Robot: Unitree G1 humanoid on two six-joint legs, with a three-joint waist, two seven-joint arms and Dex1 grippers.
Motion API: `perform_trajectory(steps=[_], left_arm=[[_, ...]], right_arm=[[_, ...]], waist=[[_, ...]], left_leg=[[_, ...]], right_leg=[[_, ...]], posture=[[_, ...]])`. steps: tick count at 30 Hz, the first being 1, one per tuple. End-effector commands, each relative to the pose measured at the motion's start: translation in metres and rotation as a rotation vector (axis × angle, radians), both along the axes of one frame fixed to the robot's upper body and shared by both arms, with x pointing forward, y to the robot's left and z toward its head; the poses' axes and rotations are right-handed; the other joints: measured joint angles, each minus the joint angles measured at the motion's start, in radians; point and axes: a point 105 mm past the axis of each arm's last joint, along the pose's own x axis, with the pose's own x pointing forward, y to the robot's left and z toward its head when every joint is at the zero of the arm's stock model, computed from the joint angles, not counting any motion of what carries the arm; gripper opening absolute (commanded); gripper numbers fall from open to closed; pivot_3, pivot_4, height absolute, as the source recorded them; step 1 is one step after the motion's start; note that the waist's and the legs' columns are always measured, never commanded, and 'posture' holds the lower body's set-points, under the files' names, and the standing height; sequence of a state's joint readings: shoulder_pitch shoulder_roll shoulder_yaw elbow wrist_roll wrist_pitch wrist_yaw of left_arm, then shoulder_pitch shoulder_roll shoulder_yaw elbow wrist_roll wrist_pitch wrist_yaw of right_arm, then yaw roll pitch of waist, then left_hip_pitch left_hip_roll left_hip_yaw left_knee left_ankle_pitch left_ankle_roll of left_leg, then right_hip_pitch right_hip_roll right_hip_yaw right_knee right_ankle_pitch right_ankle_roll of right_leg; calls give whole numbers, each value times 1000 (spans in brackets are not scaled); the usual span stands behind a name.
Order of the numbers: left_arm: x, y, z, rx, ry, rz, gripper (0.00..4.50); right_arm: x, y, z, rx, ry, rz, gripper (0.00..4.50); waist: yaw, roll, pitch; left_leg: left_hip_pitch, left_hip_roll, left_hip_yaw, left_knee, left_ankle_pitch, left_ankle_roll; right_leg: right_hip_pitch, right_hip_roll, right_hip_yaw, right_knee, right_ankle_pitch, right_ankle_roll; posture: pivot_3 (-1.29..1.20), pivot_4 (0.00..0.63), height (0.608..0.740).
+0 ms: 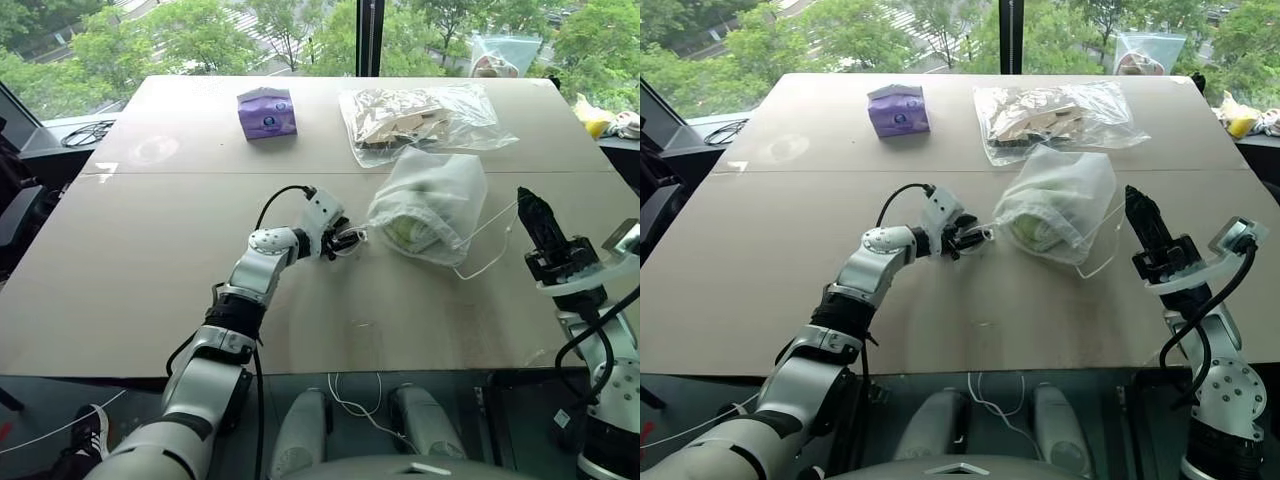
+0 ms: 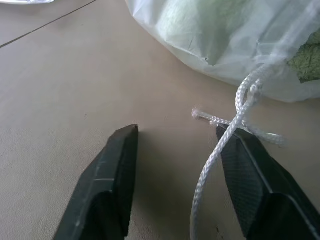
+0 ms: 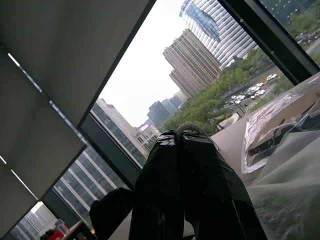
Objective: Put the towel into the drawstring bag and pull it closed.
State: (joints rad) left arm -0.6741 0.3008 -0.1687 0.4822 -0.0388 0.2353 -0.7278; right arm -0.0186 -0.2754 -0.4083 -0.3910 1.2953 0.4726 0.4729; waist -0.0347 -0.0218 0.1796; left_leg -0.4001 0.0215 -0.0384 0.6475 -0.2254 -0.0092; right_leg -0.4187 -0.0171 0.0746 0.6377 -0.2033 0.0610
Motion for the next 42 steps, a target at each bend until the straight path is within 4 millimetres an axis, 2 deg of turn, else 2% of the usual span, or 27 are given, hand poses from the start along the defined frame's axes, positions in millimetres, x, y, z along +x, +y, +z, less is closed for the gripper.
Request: perform_trajectory(steps=[1,2,3,4,5,6,7,8,10,12,15,18,21,25,30,36,39,42], left_arm=[[9,9,6,45,-99,74,737],[14,16,9,47,-120,123,283],[19,24,15,47,-149,181,19],[25,32,23,47,-182,236,19],[32,43,35,67,-249,301,19],[37,52,48,85,-316,352,19],[40,57,56,98,-359,382,19],[44,62,73,92,-422,429,19],[49,67,95,51,-492,488,19],[52,69,144,-58,-606,546,19],[50,78,191,-134,-725,615,19],[49,103,223,-157,-812,735,19],[44,128,244,-147,-892,852,19],[41,148,248,-127,-928,940,19],[38,176,231,-49,-921,1051,19],[28,222,201,3,-848,1268,19],[23,231,192,30,-827,1314,19],[15,242,185,64,-834,1383,19]], right_arm=[[-3,-12,8,-31,-35,-79,0],[6,-21,3,-69,-7,-171,0],[16,-36,-2,-129,24,-304,0],[26,-50,-6,-235,46,-451,0],[36,-66,-8,-447,45,-636,0],[42,-73,-3,-649,9,-764,0],[45,-76,0,-781,-31,-837,0],[48,-76,15,-854,-103,-900,0],[50,-75,35,-860,-189,-963,0],[50,-77,76,-936,-330,-1109,0],[46,-88,113,-967,-432,-1292,0],[46,-102,127,-960,-432,-1393,0],[47,-108,128,-964,-421,-1419,0],[49,-110,121,-970,-391,-1421,0],[48,-127,105,-921,-281,-1461,0],[32,-172,80,-843,-30,-1645,0],[22,-189,71,-856,58,-1732,0],[14,-208,54,-769,213,-1789,0]], waist=[[-1,0,0],[-2,0,0],[-5,0,0],[-7,0,0],[-8,0,0],[-6,0,1],[-6,0,1],[-5,0,1],[-6,0,1],[-5,0,1],[-2,0,1],[-1,-1,1],[-4,-1,0],[-3,-1,0],[-3,-1,0],[-3,-1,0],[-2,-1,0],[-3,-1,0]], left_leg=[[0,0,0,0,0,0],[0,0,0,0,0,0],[0,0,0,0,0,0],[0,0,1,0,0,0],[0,0,1,0,0,0],[1,0,3,1,0,0],[-1,0,3,1,0,0],[-1,0,3,2,0,0],[-1,-1,4,0,0,0],[-1,0,3,-2,0,0],[-4,-1,3,-3,0,0],[-6,-1,2,-3,0,0],[-11,-2,3,-4,0,0],[-14,-2,3,-4,0,0],[-14,-2,3,-3,0,0],[-14,-2,3,-2,0,0],[-14,-2,3,-1,0,0],[-14,-2,3,0,0,0]], right_leg=[[0,0,0,0,0,0],[0,0,0,0,0,0],[0,0,0,0,0,0],[0,0,0,0,0,0],[0,0,1,0,0,0],[-1,0,1,0,0,1],[-2,0,2,0,0,1],[-2,0,2,0,0,1],[-4,0,2,1,1,2],[-5,0,3,2,3,5],[-7,0,3,2,3,5],[-8,0,3,-1,3,4],[-12,-1,3,-3,5,1],[-16,-1,3,-2,6,2],[-16,-1,3,-2,6,2],[-16,-1,3,0,6,2],[-16,-1,3,1,6,2],[-16,-1,3,2,6,2]], posture=[[0,150,740],[0,150,740],[0,150,740],[0,150,740],[0,150,740],[0,150,740],[0,150,740],[0,150,740],[0,150,740],[0,150,740],[0,150,740],[0,150,740],[0,150,740],[0,150,740],[0,150,740],[0,150,740],[0,150,740],[0,150,740]])
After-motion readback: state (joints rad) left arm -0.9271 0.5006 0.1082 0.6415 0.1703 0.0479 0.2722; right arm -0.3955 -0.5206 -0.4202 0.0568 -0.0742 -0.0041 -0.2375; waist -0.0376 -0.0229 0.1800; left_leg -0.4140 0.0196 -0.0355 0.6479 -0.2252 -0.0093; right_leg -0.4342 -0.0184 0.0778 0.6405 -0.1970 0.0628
